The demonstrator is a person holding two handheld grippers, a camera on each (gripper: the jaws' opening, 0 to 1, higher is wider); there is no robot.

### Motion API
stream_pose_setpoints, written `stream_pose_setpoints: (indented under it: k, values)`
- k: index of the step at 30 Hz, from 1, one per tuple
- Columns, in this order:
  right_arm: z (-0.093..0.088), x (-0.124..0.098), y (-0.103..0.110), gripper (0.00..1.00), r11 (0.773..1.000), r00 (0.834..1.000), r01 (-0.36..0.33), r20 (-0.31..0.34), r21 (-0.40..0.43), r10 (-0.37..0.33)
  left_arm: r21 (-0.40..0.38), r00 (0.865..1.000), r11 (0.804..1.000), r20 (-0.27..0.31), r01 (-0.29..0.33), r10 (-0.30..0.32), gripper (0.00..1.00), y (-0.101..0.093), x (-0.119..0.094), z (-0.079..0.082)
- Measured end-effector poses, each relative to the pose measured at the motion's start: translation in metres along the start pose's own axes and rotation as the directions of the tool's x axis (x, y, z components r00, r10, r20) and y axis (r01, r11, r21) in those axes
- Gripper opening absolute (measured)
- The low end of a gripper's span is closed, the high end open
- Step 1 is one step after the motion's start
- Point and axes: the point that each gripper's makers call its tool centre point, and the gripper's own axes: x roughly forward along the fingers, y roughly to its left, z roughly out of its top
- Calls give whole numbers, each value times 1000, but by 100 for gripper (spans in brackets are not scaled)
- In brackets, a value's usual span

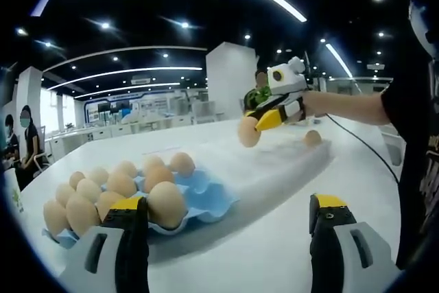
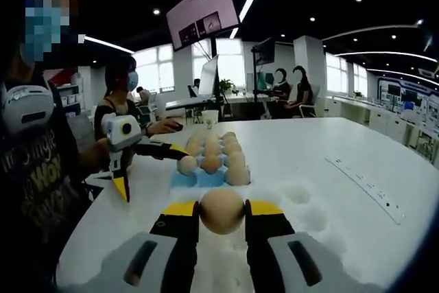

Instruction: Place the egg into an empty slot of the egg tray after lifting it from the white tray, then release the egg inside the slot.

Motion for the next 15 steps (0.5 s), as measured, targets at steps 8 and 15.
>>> stream_pose_setpoints:
  k: [8,15]
  values:
    - [6,16,2,27,1000,1000,-18,9,-7,19,-3,1000,1000,7,1,-1,100,1,0,0]
    - [9,27,5,27,999,999,-33,11,-9,33,-3,1000,1000,9,3,-2,100,1,0,0]
